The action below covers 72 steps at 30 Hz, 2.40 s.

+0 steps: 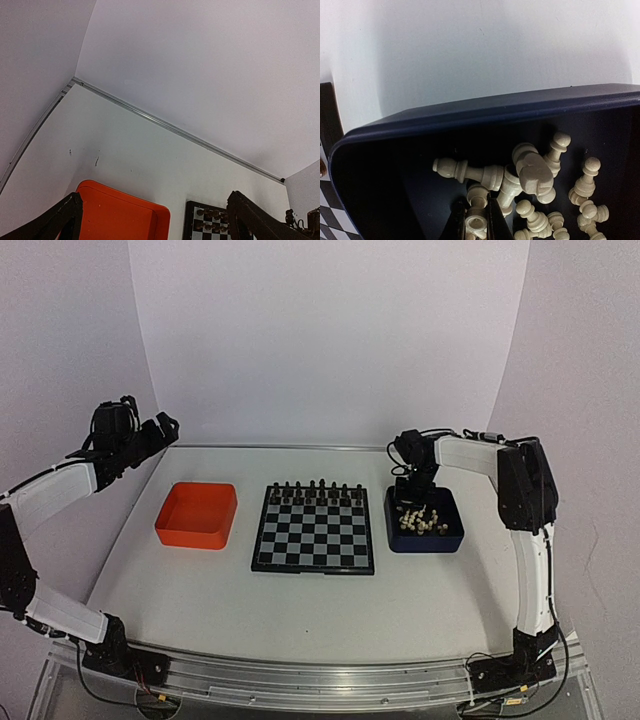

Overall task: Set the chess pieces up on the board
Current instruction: Pick up the chess piece from the storage box, then place the chess piece on the chessboard.

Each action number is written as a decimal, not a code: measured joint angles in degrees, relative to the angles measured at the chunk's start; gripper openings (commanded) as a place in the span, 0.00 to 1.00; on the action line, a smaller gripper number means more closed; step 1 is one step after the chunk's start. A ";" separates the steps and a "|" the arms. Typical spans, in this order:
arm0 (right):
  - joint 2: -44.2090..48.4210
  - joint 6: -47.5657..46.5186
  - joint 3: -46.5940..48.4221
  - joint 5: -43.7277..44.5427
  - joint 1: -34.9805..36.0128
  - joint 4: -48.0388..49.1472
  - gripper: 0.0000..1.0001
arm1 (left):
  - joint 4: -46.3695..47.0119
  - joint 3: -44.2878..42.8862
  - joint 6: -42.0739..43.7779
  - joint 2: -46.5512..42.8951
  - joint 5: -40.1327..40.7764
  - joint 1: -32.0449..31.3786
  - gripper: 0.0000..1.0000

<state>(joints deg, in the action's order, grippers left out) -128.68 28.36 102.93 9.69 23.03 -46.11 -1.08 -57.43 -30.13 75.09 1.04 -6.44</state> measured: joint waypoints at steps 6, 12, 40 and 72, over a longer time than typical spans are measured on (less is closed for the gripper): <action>0.00 0.00 0.35 -0.02 0.00 -0.34 0.00 | 0.13 0.00 0.00 0.06 -0.02 0.00 1.00; 0.00 -0.02 0.81 -0.04 0.00 -0.48 0.00 | 0.15 0.00 0.00 0.53 -0.02 0.00 1.00; 5.81 -1.90 0.63 -0.92 0.00 -0.49 0.00 | 1.57 -1.28 0.02 3.03 -4.43 0.00 1.00; 10.71 -5.55 -2.72 -9.96 19.90 -9.26 0.00 | 1.25 -1.48 -0.17 10.47 -16.16 -0.07 1.00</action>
<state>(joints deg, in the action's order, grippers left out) -117.97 22.81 100.22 -0.26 42.92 -55.37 0.16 -58.91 -30.30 85.56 -15.12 -6.50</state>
